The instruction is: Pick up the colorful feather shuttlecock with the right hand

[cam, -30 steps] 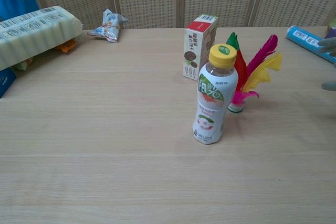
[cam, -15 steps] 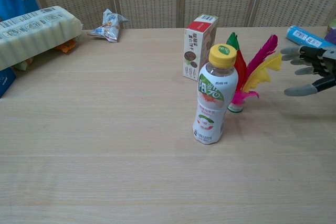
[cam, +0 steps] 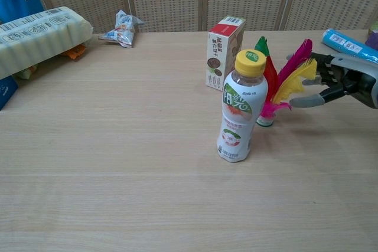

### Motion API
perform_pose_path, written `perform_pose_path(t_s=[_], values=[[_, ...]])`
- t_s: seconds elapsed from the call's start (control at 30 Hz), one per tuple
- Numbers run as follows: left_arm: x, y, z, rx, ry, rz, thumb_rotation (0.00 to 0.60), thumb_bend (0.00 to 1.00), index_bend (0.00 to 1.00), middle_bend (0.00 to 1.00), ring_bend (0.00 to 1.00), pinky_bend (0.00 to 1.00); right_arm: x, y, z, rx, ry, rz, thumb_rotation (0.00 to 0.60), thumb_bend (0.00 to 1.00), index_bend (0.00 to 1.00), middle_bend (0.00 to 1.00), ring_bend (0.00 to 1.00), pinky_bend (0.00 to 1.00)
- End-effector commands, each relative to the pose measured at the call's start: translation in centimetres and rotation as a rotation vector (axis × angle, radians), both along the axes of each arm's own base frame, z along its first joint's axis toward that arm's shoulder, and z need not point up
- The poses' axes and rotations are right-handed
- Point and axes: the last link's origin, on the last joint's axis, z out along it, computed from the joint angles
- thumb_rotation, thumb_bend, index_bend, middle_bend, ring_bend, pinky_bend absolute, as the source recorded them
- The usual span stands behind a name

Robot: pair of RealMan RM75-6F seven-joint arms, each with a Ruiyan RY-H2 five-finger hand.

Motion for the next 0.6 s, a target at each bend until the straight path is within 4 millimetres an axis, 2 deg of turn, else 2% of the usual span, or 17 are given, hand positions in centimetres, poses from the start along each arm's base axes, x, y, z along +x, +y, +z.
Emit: perform_pose_path(t_s=[0.03,0.37,0.6], values=[[0.0,0.0,0.0,0.000,0.000,0.000,0.600,0.00,0.19,0.00,0.00,0.00,0.5,-0.1,-0.5,0.008,-0.007,0.004,0.600,0.00,0.00,0.00,0.00,0.00],[0.0,-0.1,0.0,0.002,-0.001,0.000,0.600,0.00,0.19,0.00,0.00,0.00,2.2,-0.7,-2.0,0.034,-0.053,0.000,0.600,0.00,0.00,0.00,0.00,0.00],[0.0,-0.1,0.0,0.001,-0.002,-0.001,0.600,0.00,0.19,0.00,0.00,0.00,2.3,-1.2,-2.8,0.039,-0.074,-0.033,0.600,0.00,0.00,0.00,0.00,0.00]])
